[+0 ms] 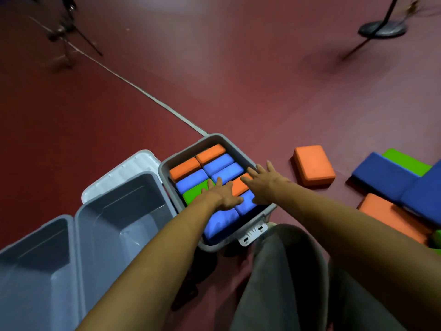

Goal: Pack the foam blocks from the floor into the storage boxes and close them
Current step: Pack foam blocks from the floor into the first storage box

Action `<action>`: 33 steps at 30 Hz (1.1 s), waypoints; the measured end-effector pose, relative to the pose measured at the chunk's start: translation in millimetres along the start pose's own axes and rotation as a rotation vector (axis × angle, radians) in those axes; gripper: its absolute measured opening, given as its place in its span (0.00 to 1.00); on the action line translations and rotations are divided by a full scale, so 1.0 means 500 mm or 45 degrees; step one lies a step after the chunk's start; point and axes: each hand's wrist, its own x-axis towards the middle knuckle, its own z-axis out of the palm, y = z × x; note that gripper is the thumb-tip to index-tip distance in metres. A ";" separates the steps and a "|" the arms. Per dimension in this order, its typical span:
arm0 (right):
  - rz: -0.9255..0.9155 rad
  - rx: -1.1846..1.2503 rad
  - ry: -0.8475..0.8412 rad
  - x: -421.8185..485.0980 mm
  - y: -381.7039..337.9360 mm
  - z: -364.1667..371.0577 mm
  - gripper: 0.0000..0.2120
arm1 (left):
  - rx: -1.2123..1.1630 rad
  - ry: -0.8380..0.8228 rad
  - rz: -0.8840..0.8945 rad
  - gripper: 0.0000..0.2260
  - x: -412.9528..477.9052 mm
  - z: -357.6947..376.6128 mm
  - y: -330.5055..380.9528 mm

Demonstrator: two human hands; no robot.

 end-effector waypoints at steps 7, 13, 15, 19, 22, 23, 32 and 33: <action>-0.001 -0.083 0.025 -0.067 -0.063 -0.093 0.33 | 0.046 0.015 0.024 0.43 -0.078 -0.008 -0.058; -0.040 -0.063 0.033 -0.090 -0.140 -0.104 0.31 | 0.022 0.055 0.008 0.36 -0.135 0.007 -0.112; -0.066 -0.059 0.045 -0.091 -0.158 -0.094 0.30 | -0.016 0.044 -0.019 0.35 -0.140 0.018 -0.124; -0.056 -0.035 0.009 -0.088 -0.177 -0.077 0.30 | -0.057 0.017 -0.030 0.39 -0.109 0.046 -0.148; -0.041 -0.032 -0.033 -0.075 -0.177 -0.057 0.33 | -0.118 0.052 -0.027 0.39 -0.099 0.057 -0.149; -0.041 -0.027 -0.044 -0.068 -0.175 -0.047 0.34 | -0.147 0.069 -0.032 0.38 -0.097 0.060 -0.148; -0.087 0.040 -0.023 0.125 -0.131 0.025 0.39 | -0.299 0.261 -0.076 0.34 0.083 0.111 -0.194; -0.098 0.061 0.009 0.161 -0.127 0.032 0.39 | -0.301 0.282 -0.091 0.34 0.111 0.111 -0.200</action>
